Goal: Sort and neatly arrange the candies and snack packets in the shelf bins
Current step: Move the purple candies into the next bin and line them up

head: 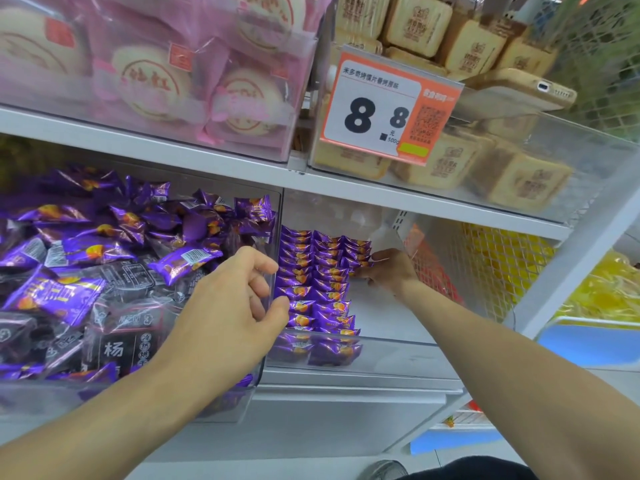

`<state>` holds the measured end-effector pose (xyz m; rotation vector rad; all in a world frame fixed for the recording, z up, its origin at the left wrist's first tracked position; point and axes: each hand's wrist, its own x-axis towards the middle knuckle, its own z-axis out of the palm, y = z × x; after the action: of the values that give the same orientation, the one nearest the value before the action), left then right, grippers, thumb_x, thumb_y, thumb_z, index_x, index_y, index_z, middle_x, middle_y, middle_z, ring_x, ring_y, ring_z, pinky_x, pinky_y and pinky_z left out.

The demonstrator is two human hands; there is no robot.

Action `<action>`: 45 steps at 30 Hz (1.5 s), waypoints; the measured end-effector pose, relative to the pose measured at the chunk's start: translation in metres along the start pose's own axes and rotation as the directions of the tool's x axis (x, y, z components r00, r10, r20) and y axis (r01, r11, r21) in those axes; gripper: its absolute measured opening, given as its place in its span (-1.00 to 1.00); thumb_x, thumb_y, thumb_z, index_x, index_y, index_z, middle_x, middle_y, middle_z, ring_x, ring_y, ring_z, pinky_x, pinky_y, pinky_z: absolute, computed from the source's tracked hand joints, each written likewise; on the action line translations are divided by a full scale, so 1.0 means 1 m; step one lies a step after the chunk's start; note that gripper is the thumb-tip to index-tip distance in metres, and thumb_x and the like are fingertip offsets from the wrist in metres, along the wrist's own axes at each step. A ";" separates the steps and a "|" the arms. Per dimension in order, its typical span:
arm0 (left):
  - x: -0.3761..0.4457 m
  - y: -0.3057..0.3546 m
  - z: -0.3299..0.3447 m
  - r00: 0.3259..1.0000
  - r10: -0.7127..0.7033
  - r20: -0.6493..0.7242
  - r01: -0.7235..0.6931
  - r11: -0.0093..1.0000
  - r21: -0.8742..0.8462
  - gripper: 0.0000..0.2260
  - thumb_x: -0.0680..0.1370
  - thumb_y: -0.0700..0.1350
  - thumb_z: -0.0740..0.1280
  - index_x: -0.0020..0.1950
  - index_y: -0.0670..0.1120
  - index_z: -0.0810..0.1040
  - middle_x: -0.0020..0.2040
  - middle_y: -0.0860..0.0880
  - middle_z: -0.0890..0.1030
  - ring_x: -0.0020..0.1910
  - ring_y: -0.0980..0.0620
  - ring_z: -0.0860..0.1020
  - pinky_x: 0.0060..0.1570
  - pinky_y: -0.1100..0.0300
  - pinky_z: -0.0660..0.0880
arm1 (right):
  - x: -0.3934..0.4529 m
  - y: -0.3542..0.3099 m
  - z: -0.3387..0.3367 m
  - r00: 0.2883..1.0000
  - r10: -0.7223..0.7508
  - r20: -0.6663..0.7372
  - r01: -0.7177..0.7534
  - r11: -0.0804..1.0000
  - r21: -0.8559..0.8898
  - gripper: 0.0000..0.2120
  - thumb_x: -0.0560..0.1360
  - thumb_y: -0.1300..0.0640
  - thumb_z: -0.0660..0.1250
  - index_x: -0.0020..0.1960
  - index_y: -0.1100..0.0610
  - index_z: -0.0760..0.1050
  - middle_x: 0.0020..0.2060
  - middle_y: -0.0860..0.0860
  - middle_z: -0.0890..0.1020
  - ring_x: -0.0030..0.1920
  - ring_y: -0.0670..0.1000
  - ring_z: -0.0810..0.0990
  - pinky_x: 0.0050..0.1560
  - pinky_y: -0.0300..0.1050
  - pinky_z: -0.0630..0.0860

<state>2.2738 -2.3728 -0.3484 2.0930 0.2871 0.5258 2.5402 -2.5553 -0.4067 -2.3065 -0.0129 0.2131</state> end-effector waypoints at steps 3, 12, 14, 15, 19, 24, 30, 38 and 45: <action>0.000 0.000 0.000 1.000 -0.002 0.002 0.002 1.000 -0.004 -0.76 0.48 -0.09 0.43 0.09 0.08 0.47 -0.16 0.08 0.51 -0.25 0.17 0.51 -0.18 0.13 0.53 | -0.004 -0.002 0.000 0.999 -0.049 -0.010 0.048 0.997 -0.067 -0.75 0.30 0.14 0.62 -0.24 0.15 0.55 -0.24 0.18 0.71 -0.23 0.13 0.68 0.03 0.11 0.64; 0.000 -0.002 -0.001 1.000 0.012 0.009 -0.012 1.000 0.009 -0.76 0.48 -0.09 0.43 0.09 0.08 0.46 -0.17 0.09 0.51 -0.26 0.17 0.52 -0.23 0.21 0.50 | -0.006 -0.004 -0.001 1.000 -0.003 -0.014 0.002 1.000 -0.007 -0.63 0.23 0.13 0.67 -0.10 0.17 0.56 -0.25 0.09 0.69 -0.13 0.15 0.72 0.02 0.12 0.65; 0.000 -0.002 -0.001 1.000 0.015 0.012 -0.016 1.000 0.014 -0.75 0.48 -0.09 0.43 0.10 0.08 0.47 -0.16 0.09 0.51 -0.27 0.18 0.52 -0.23 0.23 0.49 | -0.005 -0.003 -0.002 1.000 0.004 -0.005 -0.004 1.000 -0.005 -0.61 0.21 0.12 0.69 -0.12 0.14 0.54 -0.26 0.08 0.69 -0.14 0.14 0.73 0.03 0.11 0.65; 0.000 -0.002 -0.002 1.000 0.016 0.013 -0.017 1.000 0.016 -0.75 0.48 -0.09 0.43 0.10 0.08 0.47 -0.16 0.09 0.51 -0.28 0.19 0.51 -0.23 0.23 0.49 | -0.005 -0.003 -0.002 1.000 0.009 0.000 -0.009 1.000 -0.003 -0.56 0.19 0.11 0.69 -0.06 0.16 0.54 -0.24 0.09 0.69 -0.15 0.13 0.73 0.03 0.11 0.65; 0.000 -0.003 -0.002 1.000 0.022 0.014 -0.023 0.999 0.025 -0.74 0.48 -0.08 0.44 0.11 0.09 0.47 -0.16 0.11 0.52 -0.30 0.20 0.52 -0.25 0.27 0.49 | 0.000 -0.002 -0.006 0.999 0.052 0.014 -0.053 0.999 0.012 -0.38 0.19 0.08 0.69 0.13 0.21 0.51 -0.09 0.11 0.69 -0.14 0.08 0.71 0.00 0.03 0.66; 0.001 -0.006 -0.002 0.999 0.047 0.018 -0.047 0.999 0.026 -0.75 0.49 -0.08 0.44 0.12 0.08 0.49 -0.16 0.11 0.52 -0.31 0.20 0.52 -0.28 0.36 0.47 | 0.000 -0.003 -0.013 0.999 0.045 -0.012 -0.045 0.999 -0.020 -0.51 0.30 0.05 0.63 0.12 0.16 0.52 -0.07 0.09 0.67 -0.18 0.03 0.71 -0.09 -0.10 0.65; 0.005 -0.009 -0.015 0.991 0.126 -0.034 -0.122 0.989 0.088 -0.83 0.49 -0.05 0.41 0.07 0.06 0.54 -0.14 0.11 0.53 -0.20 0.18 0.52 -0.21 0.34 0.46 | -0.032 -0.026 -0.022 0.977 -0.186 -0.108 0.193 0.979 0.060 -0.86 0.43 0.26 0.50 -0.07 0.14 0.58 -0.16 0.09 0.69 -0.15 0.10 0.69 -0.02 0.08 0.66; 0.025 -0.028 -0.075 0.975 0.214 -0.066 -0.167 0.889 0.427 -0.88 0.46 -0.10 0.46 -0.03 -0.03 0.64 -0.09 0.02 0.58 -0.07 0.03 0.52 -0.06 0.26 0.31 | -0.156 -0.107 0.003 0.674 -0.730 0.117 0.728 0.683 0.068 -0.91 0.46 0.22 0.46 -0.09 0.07 0.60 -0.24 -0.06 0.66 -0.24 -0.12 0.62 -0.19 -0.32 0.52; 0.037 -0.077 -0.117 0.997 0.020 0.072 -0.062 0.757 0.650 -0.48 0.44 0.08 0.47 0.34 -0.09 0.50 0.24 -0.11 0.51 0.25 -0.15 0.44 0.27 0.02 0.35 | -0.149 -0.164 0.068 0.506 -0.756 0.414 0.850 0.358 -0.386 -0.52 0.50 0.08 0.36 0.41 0.05 0.40 0.17 0.12 0.56 0.16 0.13 0.54 0.14 -0.14 0.45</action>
<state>2.2513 -2.2291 -0.3475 2.8017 0.4379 0.4174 2.3922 -2.4065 -0.3095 -2.5054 -1.4932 -0.1573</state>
